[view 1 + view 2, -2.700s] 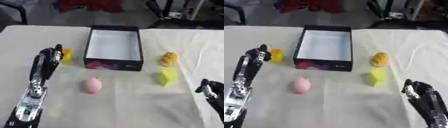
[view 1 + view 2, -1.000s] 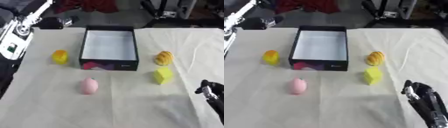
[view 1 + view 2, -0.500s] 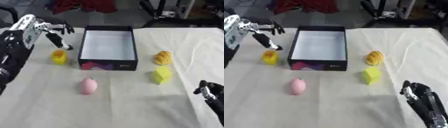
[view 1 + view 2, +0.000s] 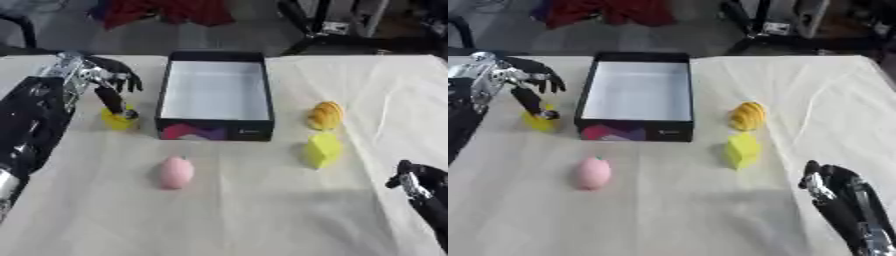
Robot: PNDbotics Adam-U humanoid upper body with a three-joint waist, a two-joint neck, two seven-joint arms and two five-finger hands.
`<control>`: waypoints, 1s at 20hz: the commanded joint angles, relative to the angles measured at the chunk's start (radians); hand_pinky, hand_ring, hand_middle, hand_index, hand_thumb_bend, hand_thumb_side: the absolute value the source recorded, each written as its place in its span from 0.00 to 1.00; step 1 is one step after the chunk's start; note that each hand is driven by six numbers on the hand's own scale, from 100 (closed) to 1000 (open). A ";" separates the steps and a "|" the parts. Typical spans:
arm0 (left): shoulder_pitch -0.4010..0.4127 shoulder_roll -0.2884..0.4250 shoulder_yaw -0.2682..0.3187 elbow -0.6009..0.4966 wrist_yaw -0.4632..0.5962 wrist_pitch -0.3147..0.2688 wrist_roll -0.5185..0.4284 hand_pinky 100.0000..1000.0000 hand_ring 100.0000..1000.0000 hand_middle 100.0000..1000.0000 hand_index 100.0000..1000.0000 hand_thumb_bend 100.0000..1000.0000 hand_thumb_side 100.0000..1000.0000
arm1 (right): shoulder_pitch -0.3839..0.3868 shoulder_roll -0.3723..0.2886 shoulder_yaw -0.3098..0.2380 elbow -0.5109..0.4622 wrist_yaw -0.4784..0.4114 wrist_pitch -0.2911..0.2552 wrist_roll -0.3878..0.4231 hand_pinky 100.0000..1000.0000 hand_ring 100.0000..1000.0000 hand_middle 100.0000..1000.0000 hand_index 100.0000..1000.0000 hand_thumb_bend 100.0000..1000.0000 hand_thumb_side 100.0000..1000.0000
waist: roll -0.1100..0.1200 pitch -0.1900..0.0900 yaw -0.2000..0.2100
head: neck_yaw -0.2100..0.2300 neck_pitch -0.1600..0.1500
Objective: Pick up objects on the table and place them in the box.
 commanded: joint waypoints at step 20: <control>-0.063 0.074 0.070 -0.203 0.074 0.035 -0.003 0.48 0.34 0.36 0.55 0.09 0.26 | 0.009 -0.015 -0.002 -0.008 0.002 0.000 -0.002 0.67 0.46 0.37 0.39 0.00 0.53 | -0.002 -0.035 0.009 | -0.006 -0.002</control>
